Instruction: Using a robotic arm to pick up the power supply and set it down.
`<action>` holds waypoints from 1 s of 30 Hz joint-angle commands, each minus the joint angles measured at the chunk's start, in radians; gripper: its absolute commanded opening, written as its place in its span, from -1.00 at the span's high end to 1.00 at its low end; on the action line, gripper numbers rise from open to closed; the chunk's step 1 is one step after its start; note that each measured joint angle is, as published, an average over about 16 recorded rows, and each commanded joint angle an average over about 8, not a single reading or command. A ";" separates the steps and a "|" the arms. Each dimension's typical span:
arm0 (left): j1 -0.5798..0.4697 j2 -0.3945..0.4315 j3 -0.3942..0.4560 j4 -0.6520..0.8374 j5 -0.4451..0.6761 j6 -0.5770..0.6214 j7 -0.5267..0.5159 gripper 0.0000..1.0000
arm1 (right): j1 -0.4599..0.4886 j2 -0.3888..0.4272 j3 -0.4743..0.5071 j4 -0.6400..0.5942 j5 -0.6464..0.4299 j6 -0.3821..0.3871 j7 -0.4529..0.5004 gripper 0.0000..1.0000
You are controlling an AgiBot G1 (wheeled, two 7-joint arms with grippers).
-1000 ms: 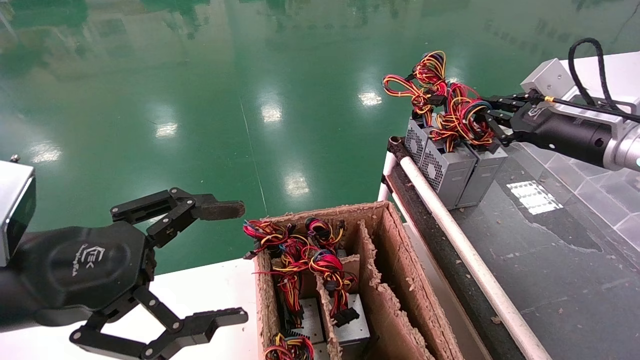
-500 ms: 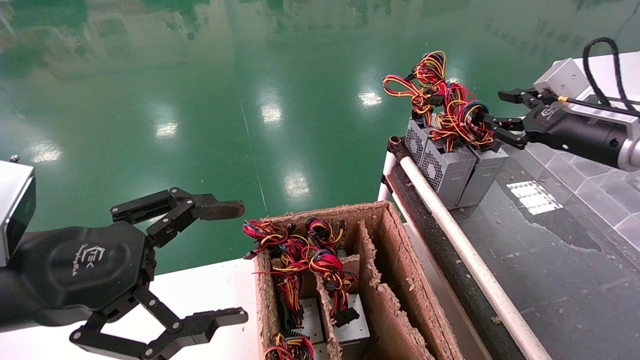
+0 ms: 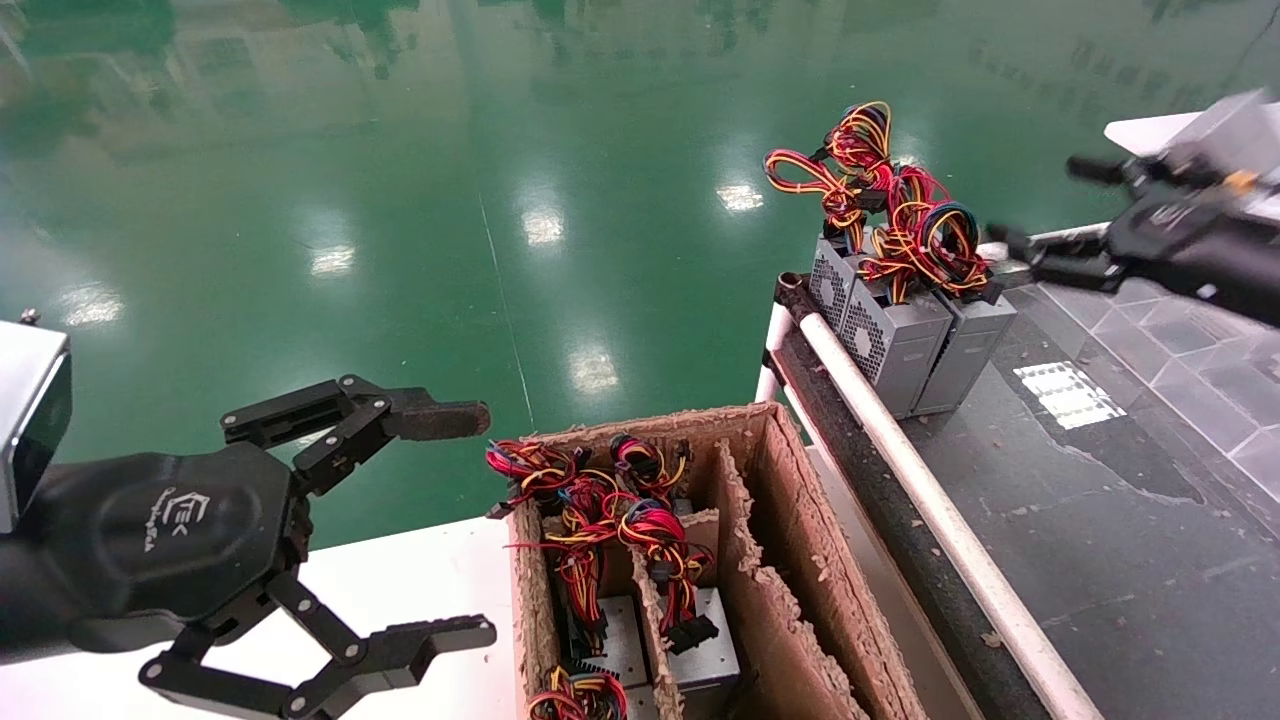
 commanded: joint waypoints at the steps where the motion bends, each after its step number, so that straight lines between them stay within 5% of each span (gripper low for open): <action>1: 0.000 0.000 0.000 0.000 0.000 0.000 0.000 -1.00 | 0.002 0.015 0.017 -0.002 0.024 -0.027 0.008 -1.00; 9: 0.000 0.000 0.000 0.000 0.000 0.000 0.000 -1.00 | -0.027 0.050 0.056 0.056 0.105 -0.053 0.056 -1.00; 30: 0.000 0.000 0.000 0.001 0.000 0.000 0.000 -1.00 | -0.274 0.128 0.049 0.511 0.249 -0.160 0.298 -1.00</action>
